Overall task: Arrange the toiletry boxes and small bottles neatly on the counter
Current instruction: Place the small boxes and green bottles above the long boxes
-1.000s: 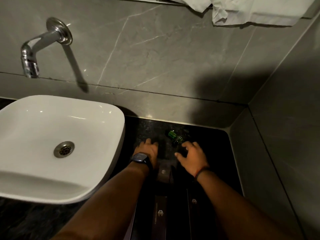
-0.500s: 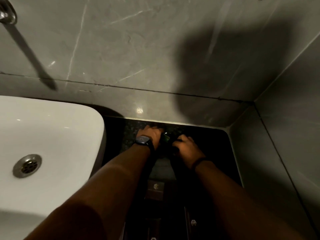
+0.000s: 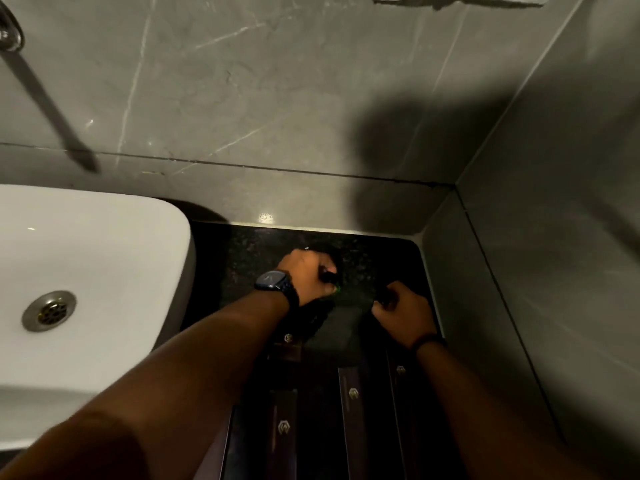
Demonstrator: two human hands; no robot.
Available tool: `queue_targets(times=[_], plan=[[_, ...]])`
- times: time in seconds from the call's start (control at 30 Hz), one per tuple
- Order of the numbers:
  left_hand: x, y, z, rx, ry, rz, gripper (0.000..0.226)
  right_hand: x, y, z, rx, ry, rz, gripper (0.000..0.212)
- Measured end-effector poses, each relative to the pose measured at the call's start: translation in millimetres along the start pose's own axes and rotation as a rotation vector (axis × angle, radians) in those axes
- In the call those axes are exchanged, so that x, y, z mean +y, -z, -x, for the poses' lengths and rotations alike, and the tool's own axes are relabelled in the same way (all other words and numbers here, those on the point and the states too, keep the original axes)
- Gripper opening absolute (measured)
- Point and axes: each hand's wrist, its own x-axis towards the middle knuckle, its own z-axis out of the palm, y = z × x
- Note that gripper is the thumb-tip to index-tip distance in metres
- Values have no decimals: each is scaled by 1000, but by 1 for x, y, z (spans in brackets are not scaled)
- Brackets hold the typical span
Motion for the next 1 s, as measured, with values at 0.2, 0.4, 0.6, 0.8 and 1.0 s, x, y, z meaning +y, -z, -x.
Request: queue_targets(times=[0.2, 0.4, 0.6, 0.8, 1.0], plan=[[43, -31, 31, -141, -196, -139, 26, 23, 9, 27, -71, -36, 55, 17], [41, -50, 33, -176, -145, -142, 24, 22, 4, 24, -67, -6, 80, 18], [30, -55, 38, -95, -72, -165, 72, 22, 4, 30, -73, 12, 77, 46], [41, -71, 101, 135, 83, -113, 79, 26, 11, 79, 103, -100, 22, 55], [73, -119, 173, -45, 377, 162, 79, 43, 4, 134, -88, -185, 24, 64]])
